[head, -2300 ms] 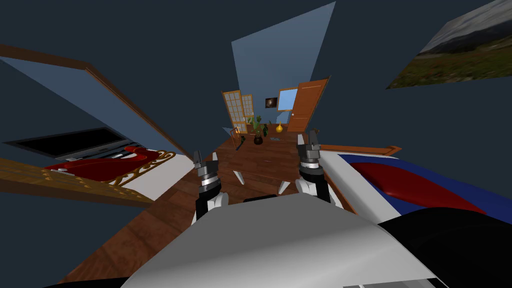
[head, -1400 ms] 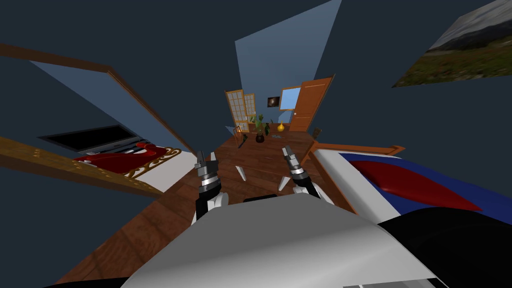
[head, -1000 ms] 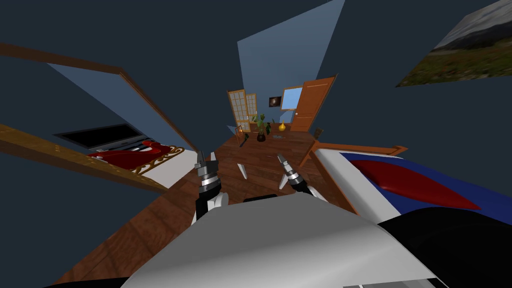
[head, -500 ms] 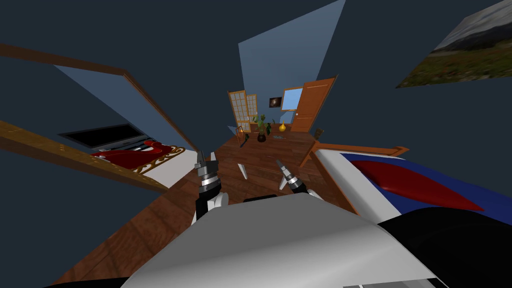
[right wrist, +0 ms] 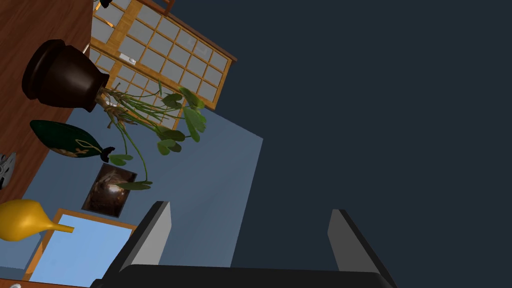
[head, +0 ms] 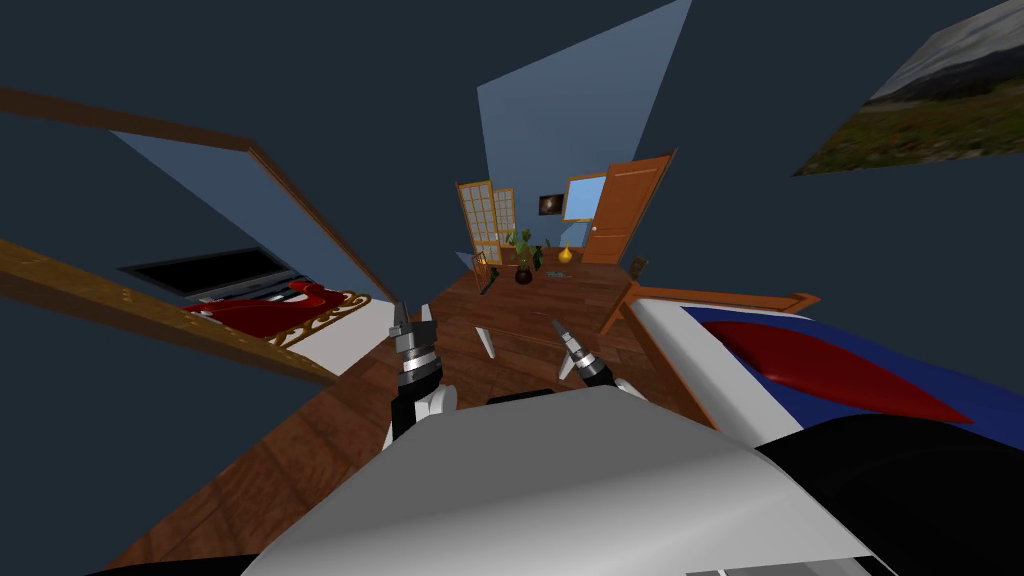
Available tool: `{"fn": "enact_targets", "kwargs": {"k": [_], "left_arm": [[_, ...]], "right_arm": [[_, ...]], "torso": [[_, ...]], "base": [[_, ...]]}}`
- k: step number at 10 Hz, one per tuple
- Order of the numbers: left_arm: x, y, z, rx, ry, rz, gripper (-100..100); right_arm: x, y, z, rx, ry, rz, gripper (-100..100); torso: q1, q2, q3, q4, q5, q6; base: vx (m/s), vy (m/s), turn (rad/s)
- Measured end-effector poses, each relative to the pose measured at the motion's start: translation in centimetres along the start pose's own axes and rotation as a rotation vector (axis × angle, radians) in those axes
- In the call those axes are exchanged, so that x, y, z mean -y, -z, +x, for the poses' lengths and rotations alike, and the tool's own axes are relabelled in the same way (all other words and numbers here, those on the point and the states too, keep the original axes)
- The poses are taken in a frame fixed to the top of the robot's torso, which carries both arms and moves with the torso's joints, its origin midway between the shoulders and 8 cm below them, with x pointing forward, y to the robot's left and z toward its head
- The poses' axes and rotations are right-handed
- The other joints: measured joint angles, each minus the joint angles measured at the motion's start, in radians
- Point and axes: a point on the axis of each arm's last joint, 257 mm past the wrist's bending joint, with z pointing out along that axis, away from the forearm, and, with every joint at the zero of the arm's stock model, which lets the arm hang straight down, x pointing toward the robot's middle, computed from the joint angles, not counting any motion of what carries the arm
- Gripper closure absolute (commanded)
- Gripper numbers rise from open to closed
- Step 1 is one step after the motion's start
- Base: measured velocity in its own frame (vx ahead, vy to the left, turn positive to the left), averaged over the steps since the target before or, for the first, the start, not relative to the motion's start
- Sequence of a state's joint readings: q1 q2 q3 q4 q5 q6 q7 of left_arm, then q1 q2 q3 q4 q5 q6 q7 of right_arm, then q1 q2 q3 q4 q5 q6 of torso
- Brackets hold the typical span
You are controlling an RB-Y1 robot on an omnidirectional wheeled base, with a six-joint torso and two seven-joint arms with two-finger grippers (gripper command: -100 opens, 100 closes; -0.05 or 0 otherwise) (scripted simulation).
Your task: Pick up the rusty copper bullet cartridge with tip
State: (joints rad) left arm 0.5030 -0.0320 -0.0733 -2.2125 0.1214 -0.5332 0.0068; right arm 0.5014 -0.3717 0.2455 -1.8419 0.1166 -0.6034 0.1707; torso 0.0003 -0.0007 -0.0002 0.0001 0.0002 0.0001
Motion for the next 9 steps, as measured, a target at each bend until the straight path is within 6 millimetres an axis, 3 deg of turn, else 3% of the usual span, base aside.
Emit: {"fn": "enact_targets", "kwargs": {"k": [2,7,9], "left_arm": [[0.0,0.0,0.0,0.0,0.0,0.0,0],[0.0,0.0,0.0,0.0,0.0,0.0,0],[0.0,0.0,0.0,0.0,0.0,0.0,0]], "right_arm": [[0.0,0.0,0.0,0.0,0.0,0.0,-100],[4.8,3.7,1.3,-0.13,0.103,0.108,-100],[5.5,4.2,1.4,-0.15,0.12,0.126,-100]], "torso": [[0.0,0.0,0.0,0.0,0.0,0.0],[0.0,-0.001,0.0,0.0,0.0,0.0],[-0.001,0.0,0.0,0.0,0.0,0.0]], "base": [[0.006,0.003,0.013],[0.005,0.009,0.023],[-0.001,-0.002,-0.006]]}}
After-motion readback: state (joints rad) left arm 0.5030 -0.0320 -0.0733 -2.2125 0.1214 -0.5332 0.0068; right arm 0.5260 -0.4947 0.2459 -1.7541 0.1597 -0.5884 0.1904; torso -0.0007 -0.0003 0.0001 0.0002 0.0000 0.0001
